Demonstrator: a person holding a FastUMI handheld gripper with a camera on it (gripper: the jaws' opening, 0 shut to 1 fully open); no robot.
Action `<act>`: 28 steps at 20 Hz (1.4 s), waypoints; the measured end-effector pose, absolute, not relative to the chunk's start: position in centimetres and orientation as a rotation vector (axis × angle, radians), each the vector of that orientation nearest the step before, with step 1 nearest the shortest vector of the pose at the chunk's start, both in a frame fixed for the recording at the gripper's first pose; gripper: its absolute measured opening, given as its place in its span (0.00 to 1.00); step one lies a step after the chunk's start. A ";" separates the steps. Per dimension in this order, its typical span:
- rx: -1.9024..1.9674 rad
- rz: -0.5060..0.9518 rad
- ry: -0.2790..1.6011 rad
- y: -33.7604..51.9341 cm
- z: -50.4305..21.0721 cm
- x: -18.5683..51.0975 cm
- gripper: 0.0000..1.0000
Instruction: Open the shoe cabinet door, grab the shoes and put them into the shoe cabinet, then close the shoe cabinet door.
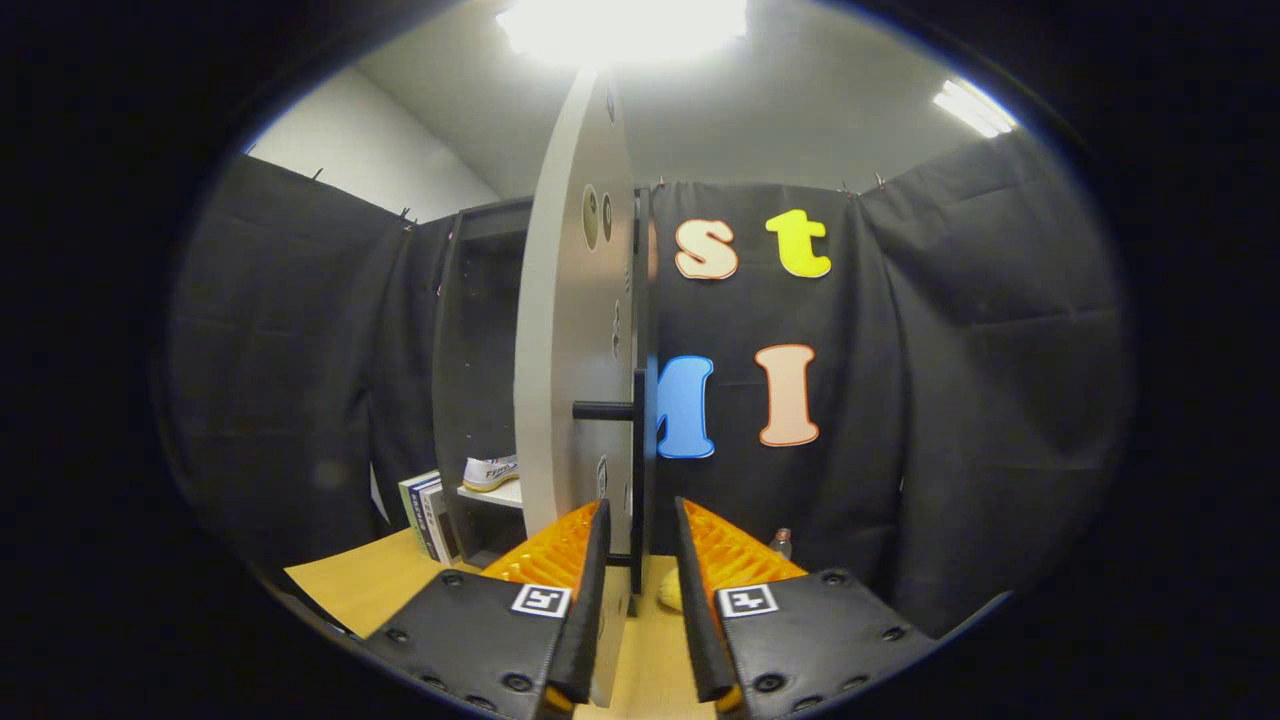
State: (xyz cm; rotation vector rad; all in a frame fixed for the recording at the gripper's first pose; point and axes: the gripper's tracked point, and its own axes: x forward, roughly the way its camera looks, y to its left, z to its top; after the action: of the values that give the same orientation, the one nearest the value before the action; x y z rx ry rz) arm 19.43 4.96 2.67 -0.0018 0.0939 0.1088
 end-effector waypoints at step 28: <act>-0.033 0.156 0.527 22.3 -26.1 18.2 0.96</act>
State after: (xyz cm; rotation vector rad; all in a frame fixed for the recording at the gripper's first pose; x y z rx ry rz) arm 18.17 22.27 -26.11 -0.0326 0.5274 0.1556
